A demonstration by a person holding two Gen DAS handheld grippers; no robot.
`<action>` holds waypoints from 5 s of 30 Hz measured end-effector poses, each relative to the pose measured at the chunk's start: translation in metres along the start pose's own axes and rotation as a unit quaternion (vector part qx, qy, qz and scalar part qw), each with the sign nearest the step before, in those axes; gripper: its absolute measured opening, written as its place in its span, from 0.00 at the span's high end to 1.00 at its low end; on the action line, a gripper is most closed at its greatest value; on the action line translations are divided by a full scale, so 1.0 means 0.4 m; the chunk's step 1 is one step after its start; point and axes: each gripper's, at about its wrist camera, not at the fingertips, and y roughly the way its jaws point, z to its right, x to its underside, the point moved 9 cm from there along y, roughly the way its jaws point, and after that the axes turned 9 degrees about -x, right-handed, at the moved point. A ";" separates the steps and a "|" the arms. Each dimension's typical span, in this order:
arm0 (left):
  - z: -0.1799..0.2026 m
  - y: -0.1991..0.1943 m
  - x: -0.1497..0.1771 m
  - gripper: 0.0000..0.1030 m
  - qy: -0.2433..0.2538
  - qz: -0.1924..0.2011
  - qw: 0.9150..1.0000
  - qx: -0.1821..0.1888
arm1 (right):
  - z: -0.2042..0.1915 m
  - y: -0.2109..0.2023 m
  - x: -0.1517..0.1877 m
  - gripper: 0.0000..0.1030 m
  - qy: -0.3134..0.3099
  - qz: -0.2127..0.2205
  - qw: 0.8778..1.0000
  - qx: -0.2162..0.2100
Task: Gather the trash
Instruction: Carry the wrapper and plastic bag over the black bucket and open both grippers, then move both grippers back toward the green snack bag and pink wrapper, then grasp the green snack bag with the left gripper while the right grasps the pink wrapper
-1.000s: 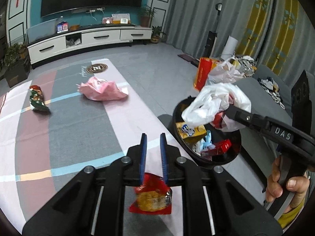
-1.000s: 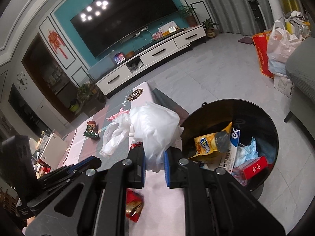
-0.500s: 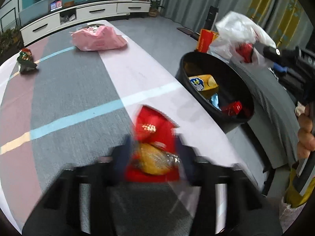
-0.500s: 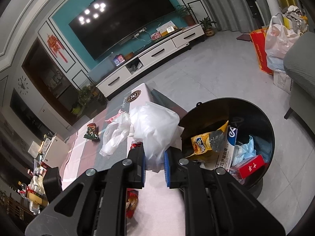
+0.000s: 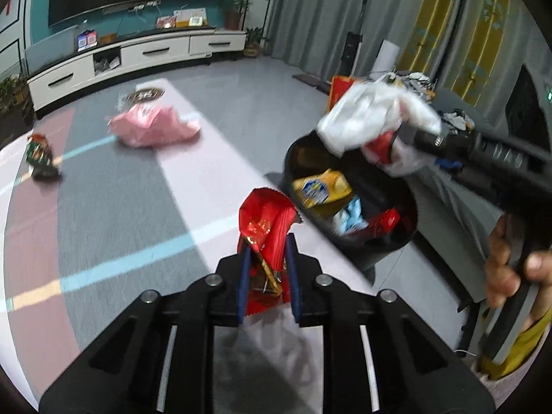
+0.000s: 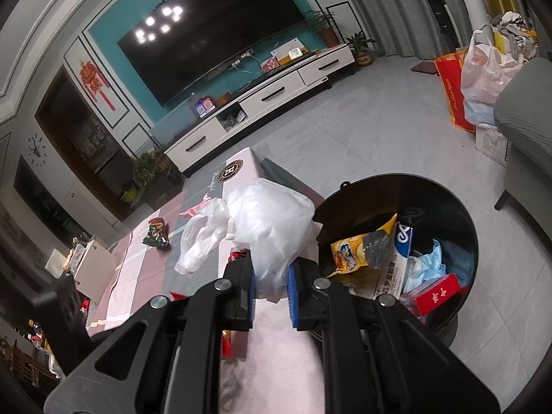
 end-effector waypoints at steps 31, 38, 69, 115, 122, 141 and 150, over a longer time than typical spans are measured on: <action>0.256 0.212 -0.120 0.80 0.081 -0.031 0.996 0.003 | 0.276 -0.022 0.029 0.84 0.005 -0.037 0.983 0.178; 0.255 0.229 -0.109 0.80 0.087 -0.041 0.995 -0.005 | 0.282 -0.011 0.038 0.84 0.004 -0.051 0.982 0.181; 0.240 0.207 -0.104 0.51 0.070 -0.028 0.997 0.006 | 0.293 -0.056 0.008 0.61 0.023 -0.013 0.983 0.179; -0.815 -0.002 -0.037 0.03 -0.354 0.018 0.932 -0.073 | -0.275 0.473 -0.009 0.17 -0.232 -0.086 0.969 0.021; -0.834 0.136 -0.125 0.03 -0.349 -0.013 0.934 -0.076 | -0.332 0.569 -0.004 0.17 -0.371 -0.109 0.922 0.019; -0.800 0.199 -0.136 0.92 -0.265 -0.018 0.958 -0.111 | -0.287 0.677 0.045 0.82 -0.375 -0.168 0.911 0.045; -0.653 0.064 -0.082 0.92 -0.235 0.014 0.969 -0.071 | -0.317 0.498 0.081 0.82 -0.267 -0.142 0.953 -0.002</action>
